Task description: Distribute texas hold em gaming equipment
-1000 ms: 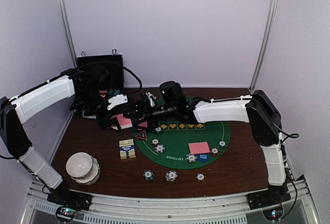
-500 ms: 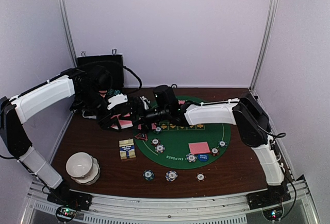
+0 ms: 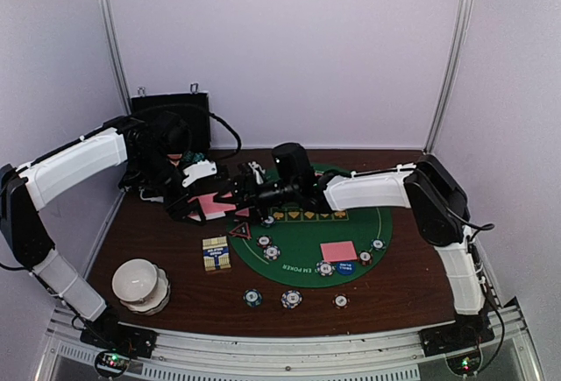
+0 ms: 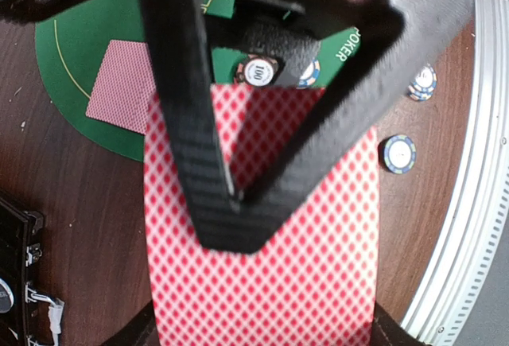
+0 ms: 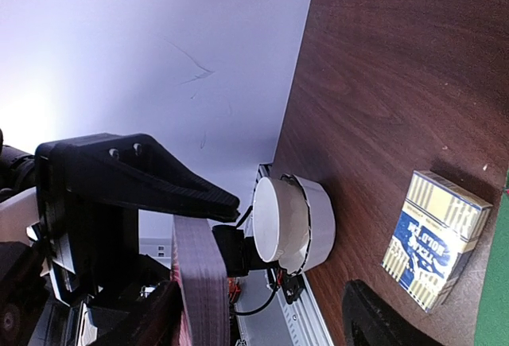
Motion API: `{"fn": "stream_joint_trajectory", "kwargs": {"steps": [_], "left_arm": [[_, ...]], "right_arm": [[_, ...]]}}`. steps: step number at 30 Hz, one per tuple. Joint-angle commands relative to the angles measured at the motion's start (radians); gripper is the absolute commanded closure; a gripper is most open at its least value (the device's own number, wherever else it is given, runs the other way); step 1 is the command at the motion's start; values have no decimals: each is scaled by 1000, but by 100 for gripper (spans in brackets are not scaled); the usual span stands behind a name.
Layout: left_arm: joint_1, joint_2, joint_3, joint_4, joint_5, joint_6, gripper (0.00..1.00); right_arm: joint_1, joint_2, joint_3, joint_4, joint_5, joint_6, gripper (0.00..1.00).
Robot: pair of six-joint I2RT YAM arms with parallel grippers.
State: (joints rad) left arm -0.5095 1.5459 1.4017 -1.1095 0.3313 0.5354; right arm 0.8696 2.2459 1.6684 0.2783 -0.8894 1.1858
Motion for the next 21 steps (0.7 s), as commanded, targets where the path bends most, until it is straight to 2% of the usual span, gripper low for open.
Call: {"fn": "stream_joint_trajectory", "kwargs": {"steps": [1,12,16,18,21], "left_arm": [[3,-26,36,28,24,-2,100],[3,-23,31,28,5,0,100],[3,-18,34,28,2,1,100],[3,-16,35,29,2,1,100],[3,-16,33,28,4,1,100]], "right_arm": [[-19,-52,-51,-76,1,-46,31],[-32,-130,-87,-49,-24,-29,49],[-32,-147,-115,56,-39,49,56],[-32,-145,-145,190,-46,138,59],[-29,-137,-177,337,-42,260,59]]}}
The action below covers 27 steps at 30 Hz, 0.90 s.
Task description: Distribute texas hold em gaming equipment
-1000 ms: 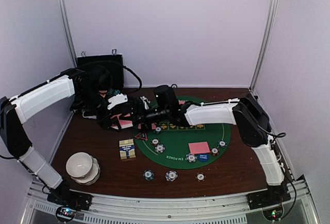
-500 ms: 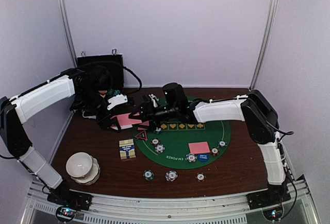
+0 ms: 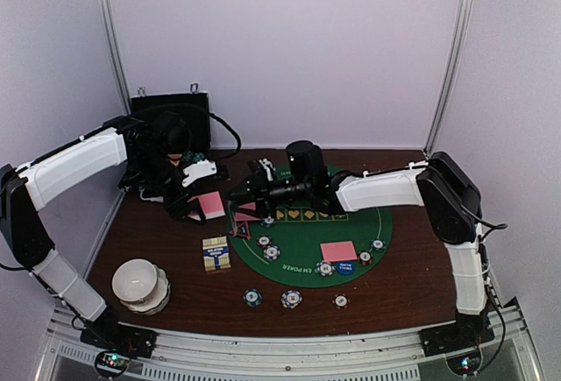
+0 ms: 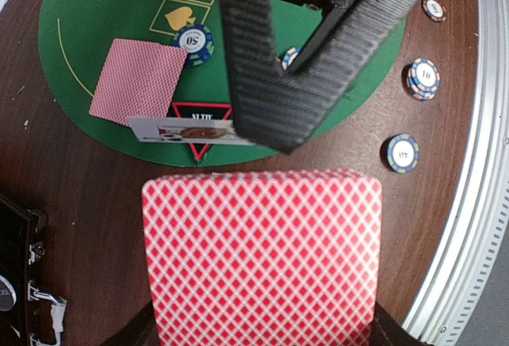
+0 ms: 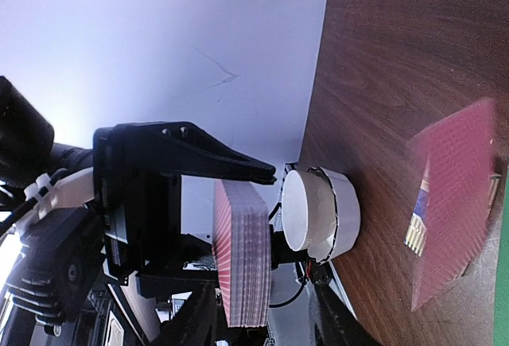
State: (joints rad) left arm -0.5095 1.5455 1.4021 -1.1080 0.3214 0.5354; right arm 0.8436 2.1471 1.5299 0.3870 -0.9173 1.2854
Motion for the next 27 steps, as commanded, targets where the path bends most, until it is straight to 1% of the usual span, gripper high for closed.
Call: {"fn": "stream_joint_trajectory", "kwargs": {"steps": [1,3,6,7,8,10,12,16,18,20,22,27], "left_arm": [[3,-16,32,27,12,1,100],[3,-20,30,26,0,4,100],[4,-35,17,27,-16,10,100],[5,-40,11,28,-17,11,100],[6,-43,5,27,-16,11,100],[8,-47,-8,28,-11,8,100],[13,-52,-19,32,-9,7,100],[26,-53,-19,33,-14,8,100],[31,-57,-17,33,-15,8,100],[35,-62,-18,33,-16,10,100],[40,-67,-21,30,-18,12,100],[53,-84,-29,22,-20,15,100]], "right_arm": [[-1,-39,-40,232,-15,156,58],[3,-53,-41,167,-15,103,57],[2,-89,-44,13,-12,-11,52],[0,-100,-36,-87,-9,-64,50],[-1,-110,-27,-134,-1,-119,47],[-3,-131,0,-322,25,-233,41],[-9,-147,18,-427,58,-318,35],[-27,-147,29,-503,104,-379,29],[-32,-130,53,-575,142,-424,27],[-35,-87,107,-675,179,-496,28],[-38,-23,183,-755,202,-532,34],[-42,117,323,-844,213,-569,44]]}}
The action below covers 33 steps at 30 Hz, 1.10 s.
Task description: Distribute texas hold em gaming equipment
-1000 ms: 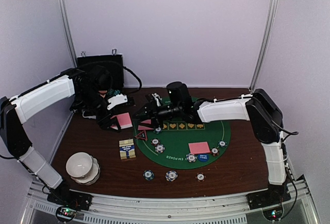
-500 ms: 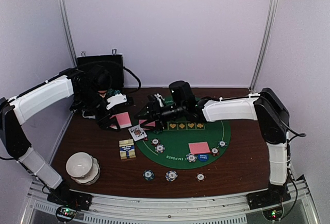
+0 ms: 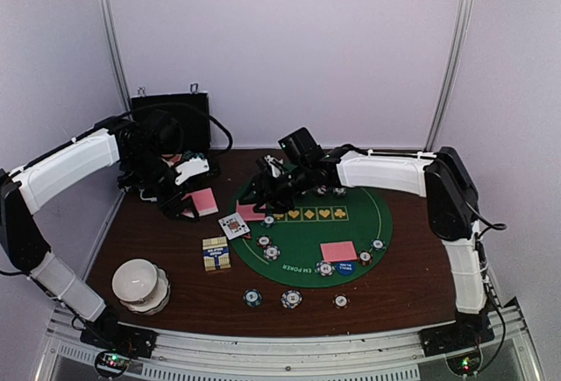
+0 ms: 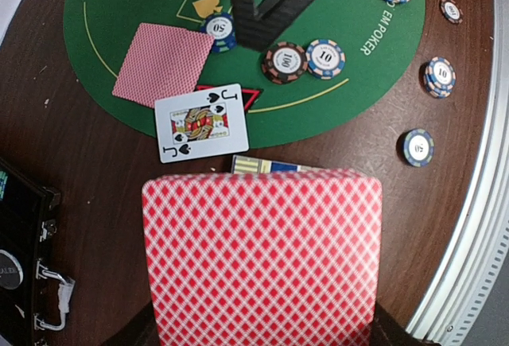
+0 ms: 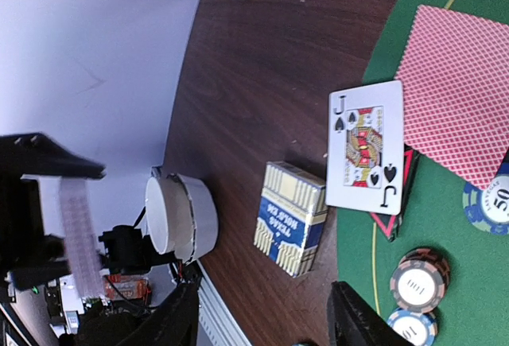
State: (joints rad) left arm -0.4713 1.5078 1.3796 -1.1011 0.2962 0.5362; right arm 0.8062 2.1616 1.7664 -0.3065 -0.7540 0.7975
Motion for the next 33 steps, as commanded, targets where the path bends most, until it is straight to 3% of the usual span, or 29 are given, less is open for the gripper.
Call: {"fn": "stream_joint_trajectory", "kwargs": {"steps": [1,16,33], "left_arm": [[16,-50,-9,14,3,14,100],[22,-52,-14,8,23,16,100],[22,-56,-18,8,19,15,100]], "right_arm": [[-5,125,110,-162,50,-85,46],[-24,299,248,-176,12,-69,54],[-24,376,303,-98,-68,8,63]]}}
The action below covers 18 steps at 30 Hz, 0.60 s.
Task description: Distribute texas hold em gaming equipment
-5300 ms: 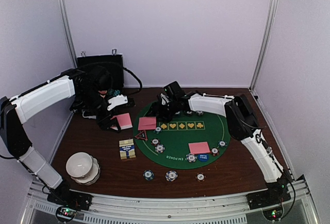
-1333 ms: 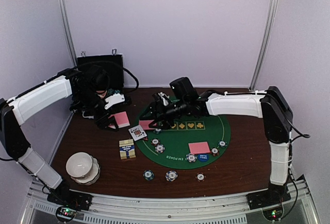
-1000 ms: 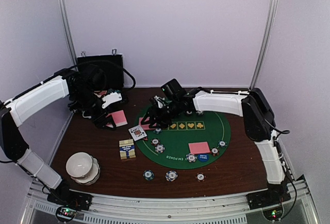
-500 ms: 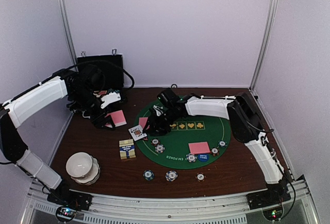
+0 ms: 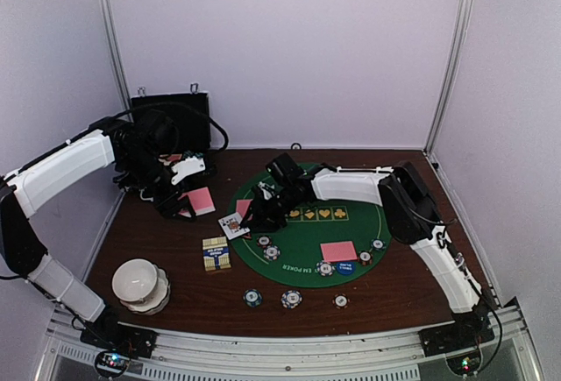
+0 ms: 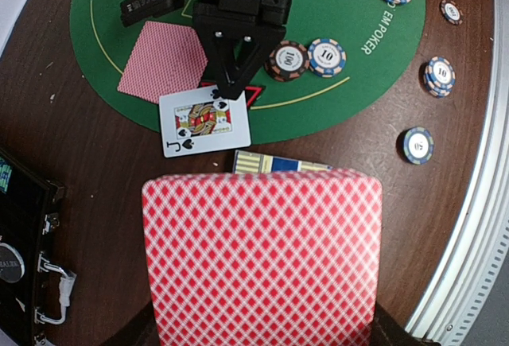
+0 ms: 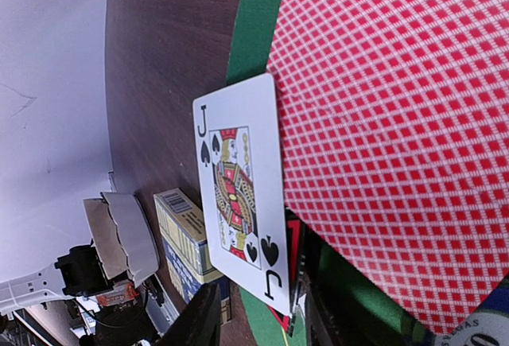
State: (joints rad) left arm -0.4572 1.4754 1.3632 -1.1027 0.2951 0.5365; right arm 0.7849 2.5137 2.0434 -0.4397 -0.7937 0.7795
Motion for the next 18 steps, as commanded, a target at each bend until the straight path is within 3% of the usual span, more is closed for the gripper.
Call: {"fn": "stream_joint_trajectory", "kwargs": {"steps": [1,8,18], "left_arm": [[8,-24,-2,9,20,14,100],[8,-21,-5,9,12,15,100],[8,-22,-12,10,7,16,100]], "right_arm": [[-3,23,25,45,-33,32,64],[1,12,15,115,-67,86,75],[10,21,14,141,-80,111,79]]}}
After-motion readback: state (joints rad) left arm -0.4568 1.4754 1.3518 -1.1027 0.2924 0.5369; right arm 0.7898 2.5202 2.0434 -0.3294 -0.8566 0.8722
